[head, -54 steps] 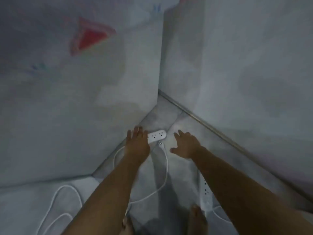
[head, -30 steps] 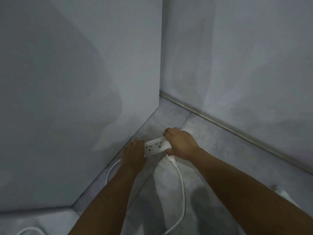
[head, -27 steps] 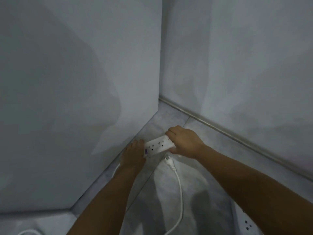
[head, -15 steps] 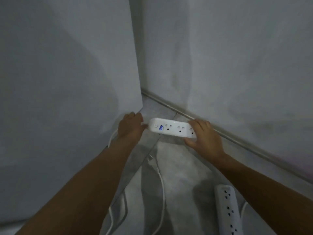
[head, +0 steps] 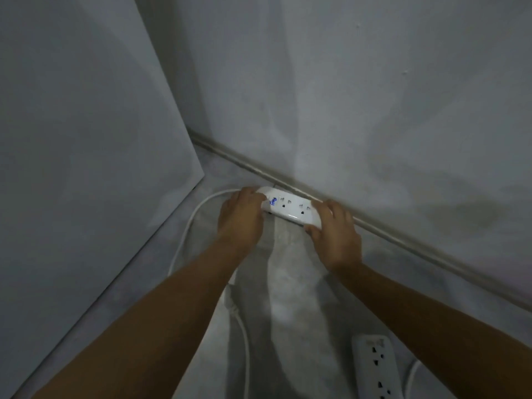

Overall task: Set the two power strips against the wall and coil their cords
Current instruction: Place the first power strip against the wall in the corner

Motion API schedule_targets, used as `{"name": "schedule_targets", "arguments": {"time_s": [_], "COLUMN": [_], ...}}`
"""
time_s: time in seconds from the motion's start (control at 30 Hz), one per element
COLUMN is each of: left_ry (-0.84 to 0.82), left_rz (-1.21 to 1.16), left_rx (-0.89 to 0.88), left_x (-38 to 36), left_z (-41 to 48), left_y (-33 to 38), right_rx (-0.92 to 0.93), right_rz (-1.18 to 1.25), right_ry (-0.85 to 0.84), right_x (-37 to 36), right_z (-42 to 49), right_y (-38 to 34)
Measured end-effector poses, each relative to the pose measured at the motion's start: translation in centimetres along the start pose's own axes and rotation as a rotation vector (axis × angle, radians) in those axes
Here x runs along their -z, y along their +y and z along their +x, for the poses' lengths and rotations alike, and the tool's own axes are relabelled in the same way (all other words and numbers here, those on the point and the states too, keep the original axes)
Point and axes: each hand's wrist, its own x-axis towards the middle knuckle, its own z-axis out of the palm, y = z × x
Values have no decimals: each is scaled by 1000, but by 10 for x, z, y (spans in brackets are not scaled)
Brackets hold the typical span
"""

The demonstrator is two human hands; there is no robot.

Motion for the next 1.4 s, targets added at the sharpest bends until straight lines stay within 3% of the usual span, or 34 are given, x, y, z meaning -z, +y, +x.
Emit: {"name": "schedule_targets", "arguments": {"time_s": [0.13, 0.3, 0.43, 0.57, 0.77, 0.97, 1.13, 1.23, 1.3, 1.4], "left_ry": [-165, -247, -334, -325, -342, -417, -275, -122, 10, -133], "left_rz": [-44, -17, 26, -3, 45, 123, 181, 126, 144, 139], "left_rx": [111, -84, -105, -101, -96, -108, -191, -238, -172, 218], "left_x": [-20, -18, -19, -21, -21, -20, 12, 38, 53, 80], "left_z": [-4, 8, 14, 15, 17, 18, -7, -42, -72, -108], "left_y": [6, 12, 13, 12, 9, 3, -6, -27, -49, -70], "right_rx": [-120, -78, -61, 5, 126, 141, 107, 110, 99, 91], "right_rz": [59, 17, -34, -123, -232, -330, -298, -284, -276, -256], "right_ry": [65, 26, -42, -85, 71, -42, -251, -286, -304, -329], "right_x": [-6, 0, 3, 3, -12, -16, -2, 8, 15, 23], "right_z": [9, 21, 28, 37, 21, 8, 2, -3, -8, -18], "right_y": [0, 7, 6, 3, 7, 4, -5, -7, -10, -24]}}
